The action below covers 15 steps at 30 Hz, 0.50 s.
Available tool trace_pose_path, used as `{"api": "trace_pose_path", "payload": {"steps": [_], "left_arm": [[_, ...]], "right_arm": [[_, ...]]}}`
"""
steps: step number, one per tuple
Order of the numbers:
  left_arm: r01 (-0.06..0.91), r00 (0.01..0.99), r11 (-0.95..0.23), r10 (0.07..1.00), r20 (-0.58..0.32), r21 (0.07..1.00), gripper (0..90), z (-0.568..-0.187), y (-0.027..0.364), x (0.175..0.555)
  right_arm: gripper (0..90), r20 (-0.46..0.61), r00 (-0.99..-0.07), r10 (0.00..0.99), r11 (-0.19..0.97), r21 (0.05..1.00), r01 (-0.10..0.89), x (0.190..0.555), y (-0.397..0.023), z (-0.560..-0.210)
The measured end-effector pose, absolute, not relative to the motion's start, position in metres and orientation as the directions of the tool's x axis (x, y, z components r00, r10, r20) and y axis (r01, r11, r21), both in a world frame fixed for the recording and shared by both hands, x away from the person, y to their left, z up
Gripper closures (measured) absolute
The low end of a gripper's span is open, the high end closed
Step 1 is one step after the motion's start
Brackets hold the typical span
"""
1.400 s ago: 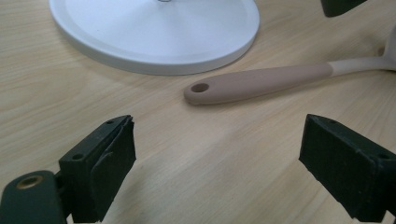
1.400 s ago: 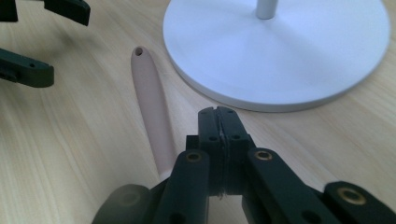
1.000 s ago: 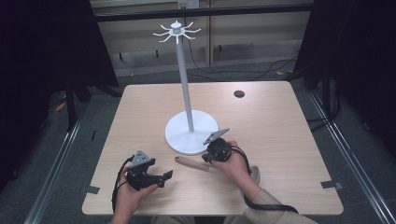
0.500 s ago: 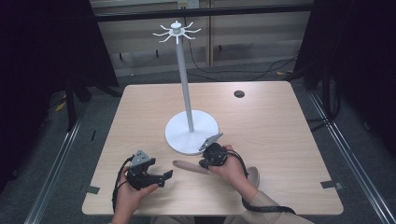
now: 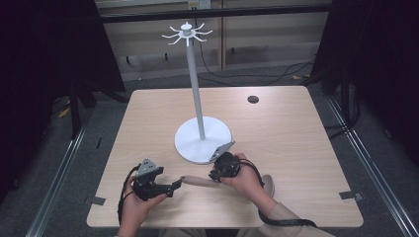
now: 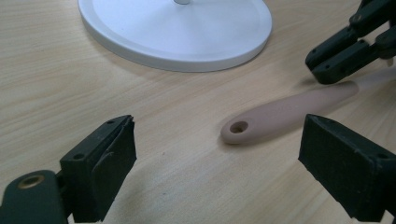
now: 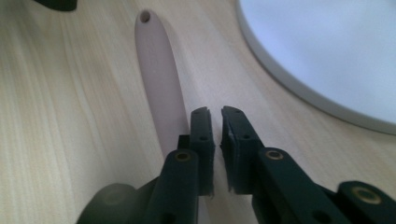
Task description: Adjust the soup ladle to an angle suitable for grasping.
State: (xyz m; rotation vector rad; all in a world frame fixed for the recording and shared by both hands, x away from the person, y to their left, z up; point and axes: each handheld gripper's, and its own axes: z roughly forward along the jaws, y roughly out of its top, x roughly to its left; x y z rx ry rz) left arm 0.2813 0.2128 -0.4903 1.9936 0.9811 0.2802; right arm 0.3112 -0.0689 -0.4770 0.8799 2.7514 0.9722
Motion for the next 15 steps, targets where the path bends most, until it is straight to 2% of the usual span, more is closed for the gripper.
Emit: {"api": "trace_pose_path", "payload": {"steps": [1, 2, 6, 15], "left_arm": [[0.534, 0.664, -0.309, 0.73, -0.163, 0.787, 10.8, -0.49, 0.213, 0.281], [0.534, 0.665, -0.308, 0.728, -0.166, 0.787, 10.8, -0.491, 0.213, 0.281], [0.531, 0.666, -0.309, 0.728, -0.163, 0.789, 10.8, -0.49, 0.212, 0.281], [0.531, 0.665, -0.31, 0.729, -0.161, 0.788, 10.8, -0.49, 0.212, 0.281]], "right_arm": [[78.2, 0.099, -0.829, 0.55, 0.631, 0.602, 0.49, 0.311, -0.069, -0.477], [72.6, 0.092, -0.832, 0.547, 0.635, 0.602, 0.484, 0.312, -0.072, -0.471], [66.5, 0.07, -0.846, 0.529, 0.67, 0.577, 0.467, 0.311, -0.075, -0.459], [61.4, 0.05, -0.874, 0.482, 0.73, 0.529, 0.433, 0.308, -0.08, -0.453]]}}
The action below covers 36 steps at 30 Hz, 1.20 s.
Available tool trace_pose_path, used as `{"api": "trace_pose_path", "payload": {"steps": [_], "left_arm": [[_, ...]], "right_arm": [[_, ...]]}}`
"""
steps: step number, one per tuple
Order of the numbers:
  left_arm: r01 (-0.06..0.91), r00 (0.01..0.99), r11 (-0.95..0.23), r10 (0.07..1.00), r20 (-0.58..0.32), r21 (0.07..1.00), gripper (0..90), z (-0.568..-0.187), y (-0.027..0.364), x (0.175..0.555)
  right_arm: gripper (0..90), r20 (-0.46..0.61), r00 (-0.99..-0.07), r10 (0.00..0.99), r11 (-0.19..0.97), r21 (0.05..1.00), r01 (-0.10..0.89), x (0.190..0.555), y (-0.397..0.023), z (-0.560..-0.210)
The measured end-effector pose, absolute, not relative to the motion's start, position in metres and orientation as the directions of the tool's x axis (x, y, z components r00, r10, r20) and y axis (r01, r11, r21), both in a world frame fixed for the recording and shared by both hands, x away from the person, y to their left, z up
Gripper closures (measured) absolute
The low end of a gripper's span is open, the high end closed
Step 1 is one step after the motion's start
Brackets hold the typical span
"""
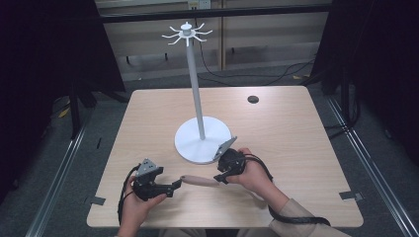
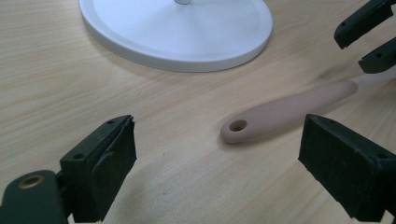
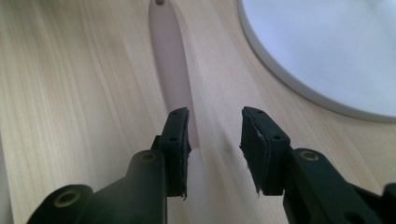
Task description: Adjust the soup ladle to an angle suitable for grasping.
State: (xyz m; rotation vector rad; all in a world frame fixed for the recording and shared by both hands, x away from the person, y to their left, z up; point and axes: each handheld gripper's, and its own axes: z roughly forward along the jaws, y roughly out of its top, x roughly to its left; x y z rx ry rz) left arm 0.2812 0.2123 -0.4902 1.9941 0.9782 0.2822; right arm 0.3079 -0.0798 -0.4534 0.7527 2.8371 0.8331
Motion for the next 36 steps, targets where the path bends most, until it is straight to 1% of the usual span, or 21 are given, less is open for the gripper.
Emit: {"api": "trace_pose_path", "payload": {"steps": [2, 6, 7, 9, 10, 14, 15, 16, 20, 21, 23, 24, 26, 29, 30, 31, 33, 34, 36], "left_arm": [[0.532, 0.665, -0.311, 0.729, -0.161, 0.787, 10.8, -0.49, 0.212, 0.281], [0.532, 0.666, -0.311, 0.728, -0.162, 0.788, 10.8, -0.49, 0.212, 0.281], [0.532, 0.665, -0.311, 0.729, -0.161, 0.787, 10.8, -0.49, 0.212, 0.281], [0.535, 0.665, -0.308, 0.728, -0.166, 0.787, 10.8, -0.491, 0.212, 0.281], [0.535, 0.664, -0.308, 0.729, -0.167, 0.786, 10.8, -0.491, 0.211, 0.281], [0.535, 0.663, -0.307, 0.73, -0.167, 0.787, 10.8, -0.491, 0.211, 0.281], [0.536, 0.663, -0.307, 0.73, -0.167, 0.787, 10.8, -0.491, 0.212, 0.281], [0.536, 0.662, -0.307, 0.73, -0.167, 0.787, 10.8, -0.491, 0.212, 0.281], [0.536, 0.662, -0.308, 0.732, -0.165, 0.786, 10.8, -0.491, 0.212, 0.281], [0.537, 0.661, -0.309, 0.732, -0.164, 0.785, 10.8, -0.492, 0.212, 0.282], [0.537, 0.661, -0.309, 0.732, -0.164, 0.785, 10.8, -0.492, 0.212, 0.282], [0.537, 0.661, -0.309, 0.732, -0.164, 0.785, 10.8, -0.492, 0.212, 0.282], [0.535, 0.662, -0.311, 0.733, -0.16, 0.785, 10.8, -0.491, 0.212, 0.281], [0.537, 0.656, -0.296, 0.736, -0.17, 0.79, 10.9, -0.491, 0.212, 0.281], [0.536, 0.657, -0.294, 0.735, -0.171, 0.791, 10.9, -0.491, 0.212, 0.281], [0.535, 0.652, -0.289, 0.739, -0.17, 0.794, 10.9, -0.491, 0.213, 0.281], [0.535, 0.652, -0.289, 0.739, -0.17, 0.794, 10.9, -0.491, 0.213, 0.281], [0.537, 0.651, -0.287, 0.739, -0.173, 0.793, 10.9, -0.491, 0.213, 0.282], [0.538, 0.651, -0.288, 0.739, -0.173, 0.792, 10.9, -0.491, 0.213, 0.282]], "right_arm": [[60.4, 0.059, -0.879, 0.473, 0.75, 0.497, 0.436, 0.307, -0.081, -0.456], [59.5, 0.07, -0.883, 0.463, 0.765, 0.471, 0.439, 0.305, -0.081, -0.459], [59.4, 0.071, -0.892, 0.447, 0.784, 0.449, 0.429, 0.304, -0.08, -0.46], [59.3, 0.067, -0.896, 0.44, 0.792, 0.442, 0.422, 0.303, -0.079, -0.46], [58.9, 0.07, -0.898, 0.435, 0.805, 0.416, 0.423, 0.301, -0.077, -0.46], [59.3, 0.053, -0.908, 0.415, 0.829, 0.389, 0.402, 0.301, -0.076, -0.462], [60.5, 0.045, -0.916, 0.399, 0.843, 0.374, 0.386, 0.303, -0.076, -0.465], [61.4, 0.059, -0.909, 0.413, 0.838, 0.366, 0.405, 0.302, -0.075, -0.466], [65.5, 0.049, -0.916, 0.399, 0.851, 0.353, 0.39, 0.302, -0.074, -0.47], [74.1, 0.044, -0.921, 0.388, 0.857, 0.35, 0.378, 0.302, -0.074, -0.472], [76.6, 0.044, -0.921, 0.387, 0.856, 0.355, 0.377, 0.301, -0.072, -0.472], [76.6, 0.044, -0.921, 0.387, 0.856, 0.355, 0.377, 0.301, -0.072, -0.472], [78.1, 0.035, -0.935, 0.354, 0.872, 0.349, 0.343, 0.3, -0.072, -0.471], [78.5, 0.038, -0.933, 0.358, 0.869, 0.353, 0.347, 0.301, -0.073, -0.471], [78.6, 0.039, -0.932, 0.36, 0.862, 0.369, 0.348, 0.302, -0.075, -0.471], [78.6, 0.063, -0.922, 0.381, 0.84, 0.393, 0.374, 0.303, -0.08, -0.469], [78.6, 0.072, -0.918, 0.391, 0.831, 0.402, 0.385, 0.302, -0.081, -0.468], [78.6, 0.072, -0.917, 0.391, 0.815, 0.436, 0.382, 0.303, -0.085, -0.465], [78.6, 0.077, -0.921, 0.383, 0.81, 0.451, 0.374, 0.304, -0.087, -0.462]]}}
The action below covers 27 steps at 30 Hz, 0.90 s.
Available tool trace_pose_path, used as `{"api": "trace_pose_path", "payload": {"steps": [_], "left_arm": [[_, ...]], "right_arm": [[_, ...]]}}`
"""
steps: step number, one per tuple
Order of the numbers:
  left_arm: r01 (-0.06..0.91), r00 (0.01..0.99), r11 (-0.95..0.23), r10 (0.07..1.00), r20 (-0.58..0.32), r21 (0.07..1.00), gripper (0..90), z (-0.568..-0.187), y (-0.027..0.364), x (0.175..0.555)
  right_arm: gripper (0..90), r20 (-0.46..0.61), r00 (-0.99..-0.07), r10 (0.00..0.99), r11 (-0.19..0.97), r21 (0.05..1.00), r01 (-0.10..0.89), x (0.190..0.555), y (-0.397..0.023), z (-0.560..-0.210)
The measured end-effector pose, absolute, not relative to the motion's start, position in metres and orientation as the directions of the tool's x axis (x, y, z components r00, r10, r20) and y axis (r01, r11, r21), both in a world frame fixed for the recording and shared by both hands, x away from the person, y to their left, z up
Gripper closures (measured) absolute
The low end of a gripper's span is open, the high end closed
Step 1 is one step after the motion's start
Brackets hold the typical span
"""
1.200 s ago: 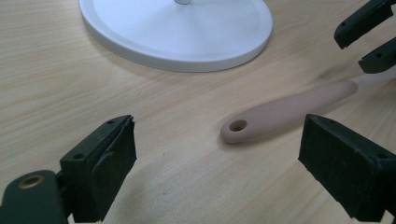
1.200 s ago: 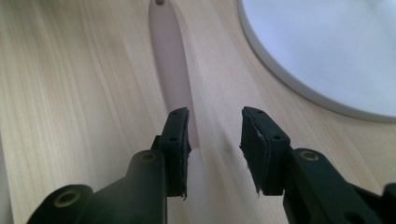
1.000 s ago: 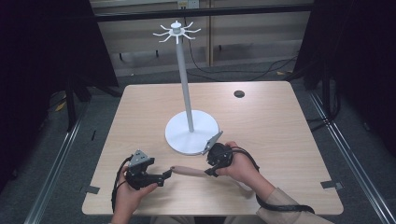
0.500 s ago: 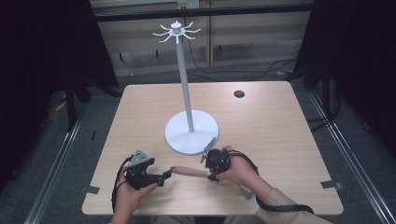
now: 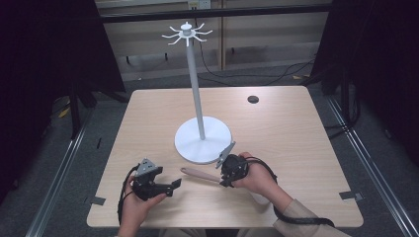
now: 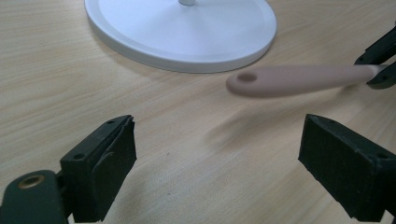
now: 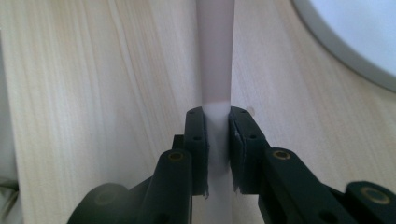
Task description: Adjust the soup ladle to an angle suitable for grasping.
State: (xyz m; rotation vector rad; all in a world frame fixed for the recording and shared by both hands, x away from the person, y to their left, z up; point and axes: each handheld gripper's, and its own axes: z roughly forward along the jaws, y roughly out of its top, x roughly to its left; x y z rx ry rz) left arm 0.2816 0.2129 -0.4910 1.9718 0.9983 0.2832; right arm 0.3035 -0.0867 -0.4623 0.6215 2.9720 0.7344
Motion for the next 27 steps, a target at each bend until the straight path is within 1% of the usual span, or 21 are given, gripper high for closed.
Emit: {"api": "trace_pose_path", "payload": {"steps": [8, 9, 12, 14, 15, 16, 19, 20, 21, 22, 23, 27], "left_arm": [[0.537, 0.651, -0.287, 0.739, -0.173, 0.793, 10.8, -0.491, 0.213, 0.282], [0.537, 0.651, -0.287, 0.739, -0.174, 0.793, 10.8, -0.491, 0.213, 0.282], [0.537, 0.65, -0.285, 0.74, -0.174, 0.794, 10.8, -0.491, 0.213, 0.281], [0.536, 0.65, -0.284, 0.74, -0.174, 0.795, 10.8, -0.491, 0.213, 0.281], [0.534, 0.654, -0.291, 0.737, -0.17, 0.794, 10.8, -0.491, 0.213, 0.282], [0.534, 0.654, -0.291, 0.737, -0.17, 0.794, 10.8, -0.491, 0.213, 0.282], [0.537, 0.655, -0.291, 0.735, -0.174, 0.792, 10.8, -0.492, 0.211, 0.281], [0.537, 0.655, -0.291, 0.735, -0.174, 0.792, 10.8, -0.492, 0.211, 0.281], [0.537, 0.659, -0.294, 0.731, -0.176, 0.791, 10.8, -0.492, 0.211, 0.282], [0.537, 0.659, -0.294, 0.731, -0.176, 0.791, 10.9, -0.492, 0.211, 0.282], [0.538, 0.656, -0.287, 0.733, -0.18, 0.793, 10.8, -0.492, 0.21, 0.281], [0.536, 0.663, -0.297, 0.728, -0.175, 0.79, 10.8, -0.492, 0.209, 0.281]], "right_arm": [[78.7, 0.075, -0.9, 0.428, 0.697, 0.607, 0.382, 0.306, -0.099, -0.442], [78.7, 0.076, -0.897, 0.436, 0.665, 0.645, 0.378, 0.307, -0.103, -0.439], [78.8, 0.091, -0.883, 0.46, 0.609, 0.691, 0.389, 0.308, -0.108, -0.436], [78.8, 0.091, -0.878, 0.47, 0.591, 0.706, 0.39, 0.308, -0.11, -0.434], [78.8, 0.097, -0.866, 0.491, 0.552, 0.734, 0.395, 0.309, -0.114, -0.431], [78.8, 0.097, -0.866, 0.491, 0.552, 0.734, 0.395, 0.309, -0.114, -0.431], [78.8, 0.105, -0.855, 0.508, 0.491, 0.78, 0.388, 0.309, -0.12, -0.428], [78.8, 0.105, -0.855, 0.508, 0.491, 0.78, 0.388, 0.309, -0.12, -0.428], [78.9, 0.105, -0.852, 0.513, 0.454, 0.809, 0.374, 0.309, -0.123, -0.426], [78.9, 0.105, -0.852, 0.513, 0.454, 0.809, 0.374, 0.309, -0.123, -0.426], [78.8, 0.096, -0.852, 0.515, 0.429, 0.831, 0.353, 0.308, -0.125, -0.425], [78.9, 0.108, -0.842, 0.528, 0.368, 0.865, 0.342, 0.305, -0.129, -0.424]]}}
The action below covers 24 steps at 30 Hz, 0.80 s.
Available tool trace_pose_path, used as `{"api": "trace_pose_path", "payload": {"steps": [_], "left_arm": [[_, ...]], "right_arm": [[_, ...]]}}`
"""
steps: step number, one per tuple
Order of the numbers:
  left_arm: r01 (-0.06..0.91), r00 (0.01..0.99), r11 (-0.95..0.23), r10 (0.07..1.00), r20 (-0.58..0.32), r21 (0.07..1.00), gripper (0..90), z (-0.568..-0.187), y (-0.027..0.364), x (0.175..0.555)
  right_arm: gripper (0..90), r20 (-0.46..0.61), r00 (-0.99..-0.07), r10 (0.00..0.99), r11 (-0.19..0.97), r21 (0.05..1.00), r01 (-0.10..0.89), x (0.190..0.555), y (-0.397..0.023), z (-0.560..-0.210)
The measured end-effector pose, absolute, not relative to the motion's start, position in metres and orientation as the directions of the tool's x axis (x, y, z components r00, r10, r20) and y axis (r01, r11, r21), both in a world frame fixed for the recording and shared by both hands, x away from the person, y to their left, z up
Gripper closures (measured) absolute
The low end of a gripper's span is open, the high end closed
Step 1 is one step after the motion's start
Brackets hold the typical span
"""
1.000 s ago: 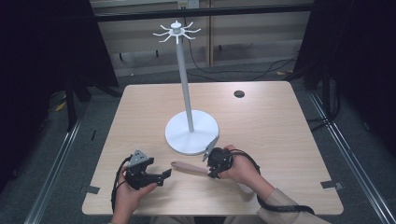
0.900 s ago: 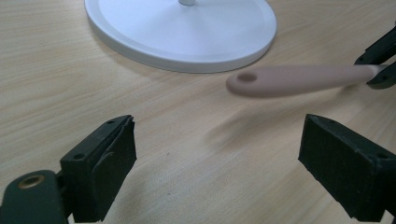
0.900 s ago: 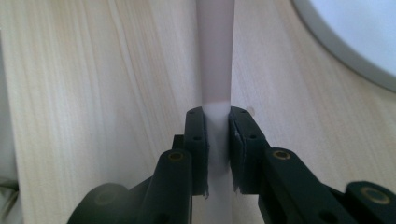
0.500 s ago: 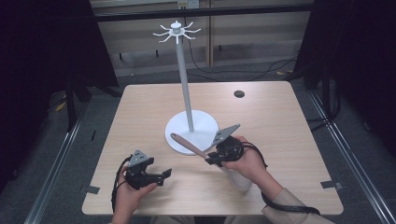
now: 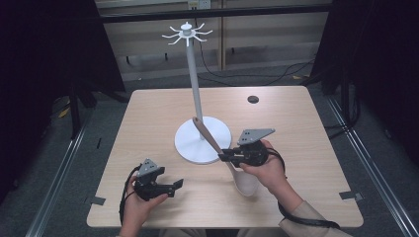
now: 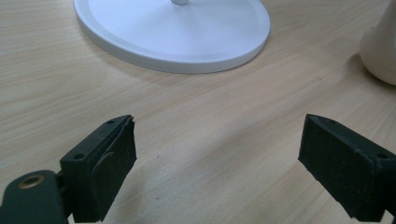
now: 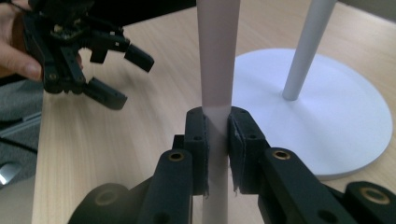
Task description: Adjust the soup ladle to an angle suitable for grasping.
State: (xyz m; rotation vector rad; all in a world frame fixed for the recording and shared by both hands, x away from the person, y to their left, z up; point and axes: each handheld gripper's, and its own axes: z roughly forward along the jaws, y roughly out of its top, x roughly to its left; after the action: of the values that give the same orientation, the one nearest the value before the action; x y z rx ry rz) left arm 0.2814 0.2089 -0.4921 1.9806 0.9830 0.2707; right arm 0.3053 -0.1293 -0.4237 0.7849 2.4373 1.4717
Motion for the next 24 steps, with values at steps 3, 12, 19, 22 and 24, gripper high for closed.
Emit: {"api": "trace_pose_path", "payload": {"steps": [3, 12, 19, 22, 24], "left_arm": [[0.535, 0.665, -0.295, 0.725, -0.18, 0.791, 10.8, -0.492, 0.207, 0.281], [0.498, 0.702, -0.307, 0.692, -0.169, 0.811, 10.8, -0.486, 0.19, 0.279], [0.481, 0.724, -0.326, 0.672, -0.159, 0.814, 10.9, -0.484, 0.178, 0.278], [0.485, 0.719, -0.323, 0.677, -0.16, 0.812, 10.9, -0.485, 0.179, 0.279], [0.491, 0.713, -0.316, 0.682, -0.165, 0.812, 10.9, -0.486, 0.18, 0.279]], "right_arm": [[78.8, 0.119, -0.841, 0.527, 0.341, 0.877, 0.338, 0.304, -0.131, -0.423], [78.9, 0.144, -0.837, 0.529, 0.242, 0.919, 0.311, 0.301, -0.144, -0.425], [78.9, 0.168, -0.817, 0.552, 0.16, 0.94, 0.302, 0.298, -0.154, -0.422], [78.9, 0.174, -0.808, 0.563, 0.131, 0.947, 0.295, 0.298, -0.156, -0.419], [78.9, 0.157, -0.796, 0.585, 0.117, 0.954, 0.275, 0.3, -0.158, -0.413]]}}
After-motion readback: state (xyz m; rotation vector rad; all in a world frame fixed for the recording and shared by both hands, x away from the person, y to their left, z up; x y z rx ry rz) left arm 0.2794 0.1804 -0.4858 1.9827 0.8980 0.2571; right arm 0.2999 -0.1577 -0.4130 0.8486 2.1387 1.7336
